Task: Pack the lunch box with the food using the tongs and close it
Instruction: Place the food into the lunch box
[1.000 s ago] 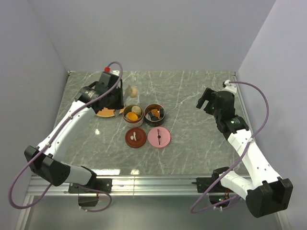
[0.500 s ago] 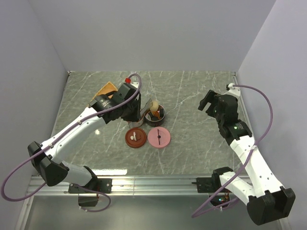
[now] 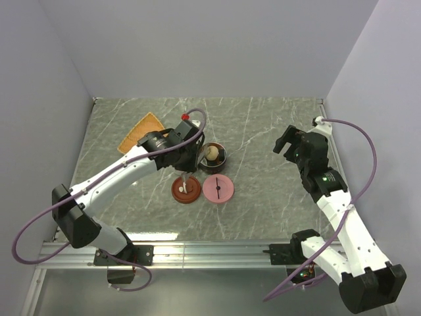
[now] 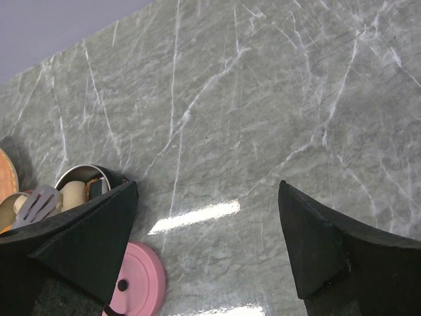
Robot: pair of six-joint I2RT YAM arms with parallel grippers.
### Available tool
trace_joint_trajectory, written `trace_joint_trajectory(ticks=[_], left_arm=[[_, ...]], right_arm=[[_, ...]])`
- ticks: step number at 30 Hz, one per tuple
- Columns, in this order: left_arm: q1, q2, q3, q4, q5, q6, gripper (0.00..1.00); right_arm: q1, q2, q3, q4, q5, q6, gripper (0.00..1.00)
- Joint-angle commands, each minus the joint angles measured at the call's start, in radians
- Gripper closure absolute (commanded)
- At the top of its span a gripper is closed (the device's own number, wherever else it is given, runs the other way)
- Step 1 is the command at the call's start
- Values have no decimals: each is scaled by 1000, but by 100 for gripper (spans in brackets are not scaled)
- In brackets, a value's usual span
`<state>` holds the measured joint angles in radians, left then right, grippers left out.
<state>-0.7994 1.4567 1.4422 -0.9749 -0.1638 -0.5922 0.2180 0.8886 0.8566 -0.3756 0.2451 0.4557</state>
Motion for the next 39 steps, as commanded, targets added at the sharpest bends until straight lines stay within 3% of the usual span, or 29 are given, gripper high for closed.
trace_joint_trajectory(ticks=[1, 21, 31, 39], left_arm=[[-18, 25, 64, -30, -72, -21, 72], [-57, 68, 118, -91, -100, -32, 71], [-86, 97, 185, -107, -120, -26, 52], [-98, 87, 247, -111, -167, -31, 47]], right_arm=[[1, -25, -10, 4, 19, -3, 7], [0, -2, -1, 15, 10, -26, 7], [-2, 15, 9, 21, 5, -35, 7], [1, 18, 7, 21, 2, -34, 7]])
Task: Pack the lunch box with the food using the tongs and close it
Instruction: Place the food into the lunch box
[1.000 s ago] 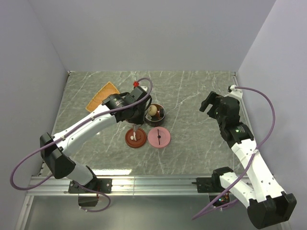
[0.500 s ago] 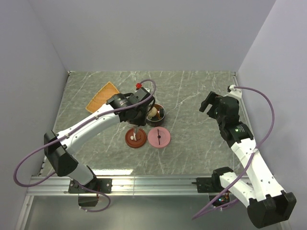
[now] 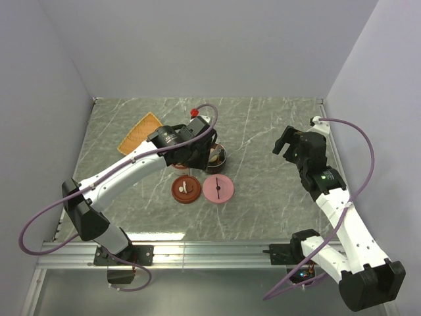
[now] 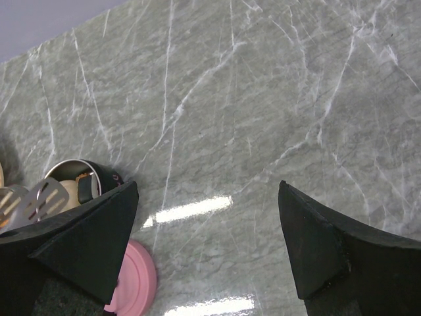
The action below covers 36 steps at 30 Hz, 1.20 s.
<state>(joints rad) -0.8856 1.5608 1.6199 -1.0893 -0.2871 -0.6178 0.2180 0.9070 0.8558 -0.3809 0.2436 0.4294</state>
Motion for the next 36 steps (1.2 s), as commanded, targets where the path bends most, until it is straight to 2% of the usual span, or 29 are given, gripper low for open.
trace_joint_trajectory(ticks=[1, 15, 28, 31, 36], left_arm=[[-12, -19, 75, 6, -43, -2, 47], [-32, 22, 92, 40, -18, 26, 49], [-32, -21, 123, -14, -152, 9, 52], [3, -54, 94, -5, -146, 12, 52], [175, -157, -14, 57, -97, 44, 52]], right_arm=[[1, 0, 8, 27, 5, -6, 7], [0, 3, 9, 22, 13, -4, 7], [1, 13, 9, 30, 6, 0, 7], [1, 20, 9, 33, -1, 3, 7], [0, 23, 8, 42, -3, 5, 7]])
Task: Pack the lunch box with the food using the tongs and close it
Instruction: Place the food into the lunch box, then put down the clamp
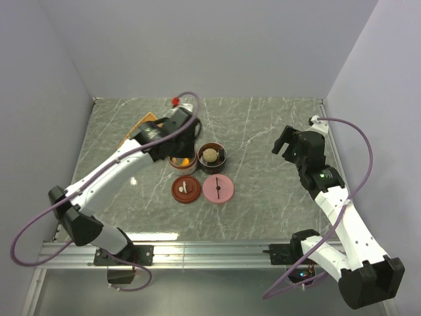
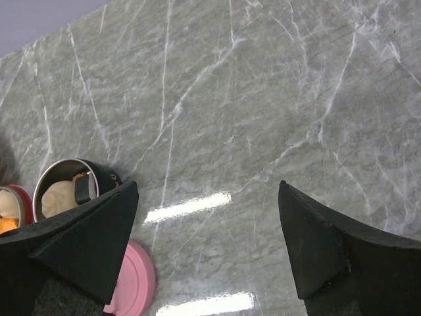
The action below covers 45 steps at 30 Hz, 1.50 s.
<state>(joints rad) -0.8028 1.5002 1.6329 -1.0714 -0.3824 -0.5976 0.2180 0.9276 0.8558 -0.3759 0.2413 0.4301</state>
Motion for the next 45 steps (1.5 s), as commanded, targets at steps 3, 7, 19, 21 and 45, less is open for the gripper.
trace_joint_trajectory(ticks=[3, 7, 19, 21, 45], left_arm=[[230, -161, -93, 65, 10, 76, 53], [410, -234, -189, 112, 28, 188, 52], [884, -238, -386, 421, 238, 381, 54], [938, -213, -386, 458, 252, 392, 54], [1093, 121, -495, 722, 373, 516, 54]], right_arm=[[1, 5, 6, 43, -7, 6, 7], [1, 13, 14, 45, -8, 2, 7], [1, 40, 34, 54, -17, -14, 7], [1, 46, 37, 54, -16, -22, 7], [-5, 178, 83, 92, -65, -85, 7]])
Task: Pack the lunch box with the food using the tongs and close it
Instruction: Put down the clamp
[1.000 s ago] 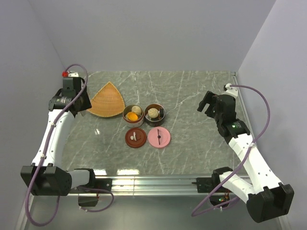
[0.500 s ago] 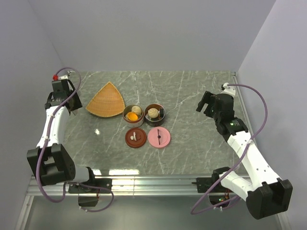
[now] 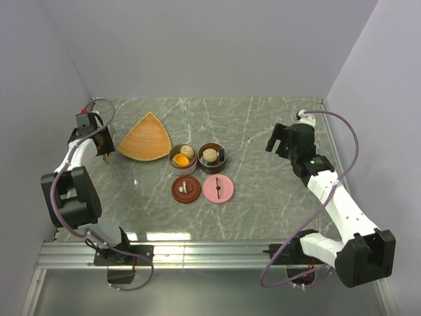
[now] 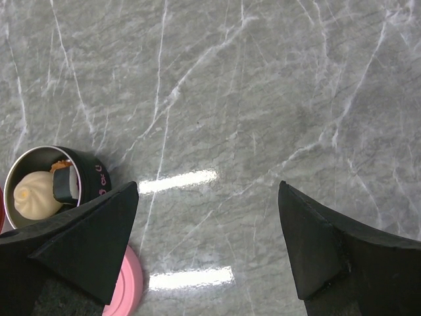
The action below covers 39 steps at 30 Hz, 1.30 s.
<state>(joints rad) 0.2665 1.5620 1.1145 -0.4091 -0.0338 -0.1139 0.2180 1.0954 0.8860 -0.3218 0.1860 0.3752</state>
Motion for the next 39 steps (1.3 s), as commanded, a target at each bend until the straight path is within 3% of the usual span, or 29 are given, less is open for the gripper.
trace_joint_trajectory(ticks=[1, 19, 24, 30, 32, 39], left_arm=[[30, 76, 30, 59, 25, 33, 55], [39, 490, 398, 44, -54, 65, 48], [36, 544, 438, 32, -60, 46, 41], [36, 517, 416, 64, -97, 33, 26], [37, 494, 409, 67, -104, 23, 1], [34, 328, 291, 122, -162, 13, 0]], right_arm=[[-5, 17, 54, 36, -10, -32, 7], [-12, 178, 163, 27, -34, -39, 7], [-12, 208, 188, 16, -33, -38, 6], [-12, 222, 202, 15, -36, -32, 6], [-11, 219, 203, 17, -33, -32, 6], [-12, 202, 202, 20, -14, -33, 6]])
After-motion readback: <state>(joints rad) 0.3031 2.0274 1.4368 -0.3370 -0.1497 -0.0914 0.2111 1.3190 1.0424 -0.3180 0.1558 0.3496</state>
